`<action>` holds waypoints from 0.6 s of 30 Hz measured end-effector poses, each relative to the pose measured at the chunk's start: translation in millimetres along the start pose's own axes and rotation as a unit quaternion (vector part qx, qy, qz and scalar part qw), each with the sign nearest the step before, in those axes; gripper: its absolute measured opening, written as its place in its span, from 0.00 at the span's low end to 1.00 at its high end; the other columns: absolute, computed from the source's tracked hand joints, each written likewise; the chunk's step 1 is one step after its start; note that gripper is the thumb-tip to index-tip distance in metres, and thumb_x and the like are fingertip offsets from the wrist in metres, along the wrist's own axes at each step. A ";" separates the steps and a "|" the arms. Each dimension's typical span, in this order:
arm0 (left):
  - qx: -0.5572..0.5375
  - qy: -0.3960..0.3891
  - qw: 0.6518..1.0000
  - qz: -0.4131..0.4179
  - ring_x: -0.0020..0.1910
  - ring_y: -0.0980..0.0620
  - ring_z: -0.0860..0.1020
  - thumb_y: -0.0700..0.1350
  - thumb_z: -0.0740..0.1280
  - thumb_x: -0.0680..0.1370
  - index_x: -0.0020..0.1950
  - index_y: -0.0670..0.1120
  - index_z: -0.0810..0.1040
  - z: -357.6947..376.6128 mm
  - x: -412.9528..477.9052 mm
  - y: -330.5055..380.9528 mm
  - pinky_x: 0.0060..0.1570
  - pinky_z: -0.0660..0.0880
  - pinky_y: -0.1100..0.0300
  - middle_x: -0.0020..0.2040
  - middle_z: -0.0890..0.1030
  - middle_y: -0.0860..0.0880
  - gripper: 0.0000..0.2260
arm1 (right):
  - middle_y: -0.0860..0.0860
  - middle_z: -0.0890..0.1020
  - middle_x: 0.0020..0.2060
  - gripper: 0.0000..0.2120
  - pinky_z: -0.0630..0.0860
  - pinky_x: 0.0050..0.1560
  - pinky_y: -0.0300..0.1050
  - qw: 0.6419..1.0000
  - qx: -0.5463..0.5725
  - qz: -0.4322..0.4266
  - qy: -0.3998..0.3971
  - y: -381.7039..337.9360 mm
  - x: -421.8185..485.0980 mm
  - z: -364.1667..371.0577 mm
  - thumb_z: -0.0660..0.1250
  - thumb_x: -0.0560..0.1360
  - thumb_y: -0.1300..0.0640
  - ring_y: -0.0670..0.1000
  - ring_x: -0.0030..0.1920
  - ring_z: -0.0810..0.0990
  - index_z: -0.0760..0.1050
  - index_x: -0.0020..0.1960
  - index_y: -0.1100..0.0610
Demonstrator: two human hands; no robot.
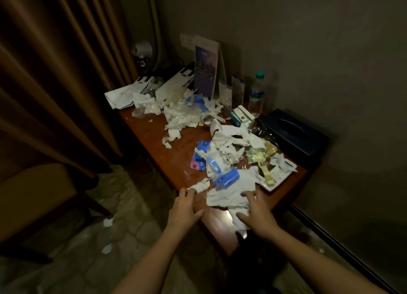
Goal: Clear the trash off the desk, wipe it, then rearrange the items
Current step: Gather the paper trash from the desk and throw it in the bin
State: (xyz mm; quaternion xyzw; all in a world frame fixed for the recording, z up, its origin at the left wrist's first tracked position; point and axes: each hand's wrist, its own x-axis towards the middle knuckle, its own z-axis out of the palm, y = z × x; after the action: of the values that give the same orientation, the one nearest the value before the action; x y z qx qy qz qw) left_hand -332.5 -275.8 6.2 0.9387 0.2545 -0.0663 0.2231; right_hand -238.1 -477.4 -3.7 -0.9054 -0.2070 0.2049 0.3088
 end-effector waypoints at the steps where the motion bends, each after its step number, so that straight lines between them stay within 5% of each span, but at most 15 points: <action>1: 0.007 -0.006 1.000 -0.007 0.66 0.49 0.69 0.53 0.71 0.74 0.71 0.52 0.63 -2.9 10.0 0.4 0.59 0.75 0.54 0.68 0.63 0.50 0.29 | 0.50 0.62 0.67 0.26 0.74 0.58 0.47 1.000 -0.027 -0.008 -0.005 -4.1 14.7 0.9 0.70 0.73 0.51 0.52 0.62 0.69 0.64 0.68 0.48; 9: 0.067 -0.080 0.994 -0.020 0.72 0.48 0.63 0.55 0.71 0.74 0.76 0.55 0.55 -4.4 72.6 -5.7 0.61 0.74 0.54 0.75 0.56 0.50 0.36 | 0.55 0.59 0.73 0.32 0.61 0.67 0.51 0.951 -0.283 -0.106 -0.064 -17.4 113.9 7.7 0.63 0.76 0.51 0.59 0.72 0.57 0.53 0.76 0.48; 12: 0.080 -0.107 0.991 0.004 0.73 0.47 0.60 0.58 0.72 0.72 0.77 0.55 0.52 -2.8 93.7 -16.8 0.65 0.70 0.51 0.76 0.54 0.50 0.40 | 0.55 0.64 0.69 0.28 0.59 0.67 0.54 0.941 -0.313 -0.095 -0.083 -8.1 141.8 19.5 0.62 0.77 0.50 0.61 0.71 0.58 0.57 0.74 0.51; 15: 0.089 -0.119 0.988 0.035 0.73 0.46 0.60 0.60 0.71 0.71 0.77 0.55 0.51 -2.1 111.4 -25.0 0.68 0.68 0.51 0.76 0.54 0.50 0.42 | 0.54 0.77 0.51 0.16 0.70 0.55 0.51 0.931 -0.343 -0.113 -0.057 -9.0 147.5 21.6 0.71 0.69 0.54 0.57 0.55 0.73 0.75 0.55 0.53; 18: 0.105 -0.128 0.983 0.073 0.72 0.45 0.59 0.61 0.71 0.71 0.77 0.54 0.51 -7.5 130.4 -30.5 0.69 0.66 0.51 0.76 0.53 0.50 0.42 | 0.52 0.77 0.36 0.17 0.73 0.37 0.47 0.938 -0.328 -0.107 0.017 -8.2 137.5 21.5 0.80 0.54 0.59 0.55 0.38 0.76 0.78 0.39 0.54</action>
State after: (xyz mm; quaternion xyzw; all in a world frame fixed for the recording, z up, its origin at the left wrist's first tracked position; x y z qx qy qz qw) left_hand -235.5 -190.5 -29.9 0.9568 0.1461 -0.1956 0.1580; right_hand -136.7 -392.4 -47.5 -0.9323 -0.3533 0.0757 0.0185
